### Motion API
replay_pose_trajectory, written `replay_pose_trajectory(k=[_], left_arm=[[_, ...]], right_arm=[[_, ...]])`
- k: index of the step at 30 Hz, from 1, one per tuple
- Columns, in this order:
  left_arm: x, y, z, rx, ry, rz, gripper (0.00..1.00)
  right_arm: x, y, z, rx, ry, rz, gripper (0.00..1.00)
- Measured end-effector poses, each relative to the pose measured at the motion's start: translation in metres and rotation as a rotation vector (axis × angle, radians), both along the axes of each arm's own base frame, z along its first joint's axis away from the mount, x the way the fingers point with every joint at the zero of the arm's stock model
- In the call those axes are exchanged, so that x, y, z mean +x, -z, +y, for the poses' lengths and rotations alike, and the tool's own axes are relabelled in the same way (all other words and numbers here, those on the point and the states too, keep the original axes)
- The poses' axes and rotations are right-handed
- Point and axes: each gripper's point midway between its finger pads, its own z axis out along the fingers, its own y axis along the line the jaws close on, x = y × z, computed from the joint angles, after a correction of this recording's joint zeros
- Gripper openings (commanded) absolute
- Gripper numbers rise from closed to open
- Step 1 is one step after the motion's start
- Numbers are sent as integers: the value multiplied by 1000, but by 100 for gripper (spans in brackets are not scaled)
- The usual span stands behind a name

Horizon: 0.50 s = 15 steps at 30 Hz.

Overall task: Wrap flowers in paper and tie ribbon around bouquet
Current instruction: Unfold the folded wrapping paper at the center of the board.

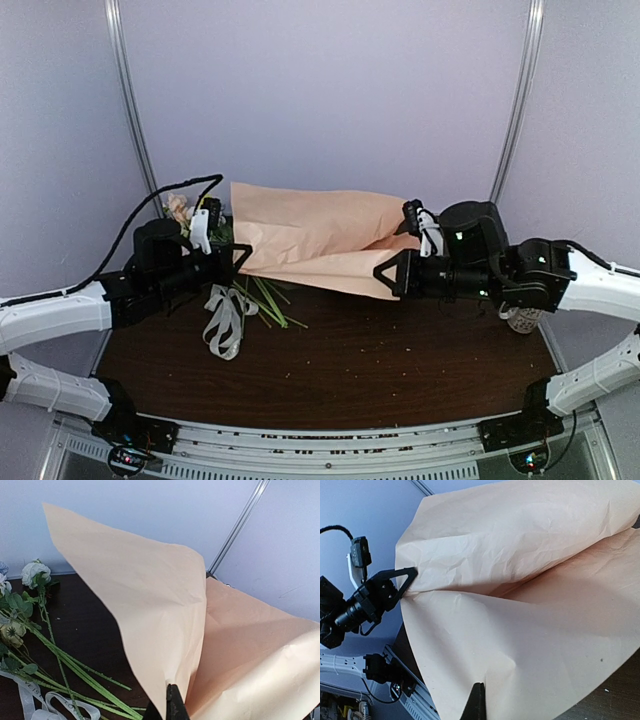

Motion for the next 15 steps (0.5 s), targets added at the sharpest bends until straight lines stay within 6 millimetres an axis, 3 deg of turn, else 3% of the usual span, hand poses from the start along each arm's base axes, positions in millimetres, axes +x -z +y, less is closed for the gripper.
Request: replay_pose_trajectory(k=[6, 11, 15], left_arm=[[-3, 10, 1, -45, 22, 50, 0], [-12, 48, 9, -64, 37, 164, 0], [-19, 64, 10, -68, 51, 215, 0]], right_arm=[[-35, 16, 8, -142, -45, -33, 0], [-61, 42, 20, -141, -77, 8, 0], [-74, 73, 20, -159, -77, 75, 14]])
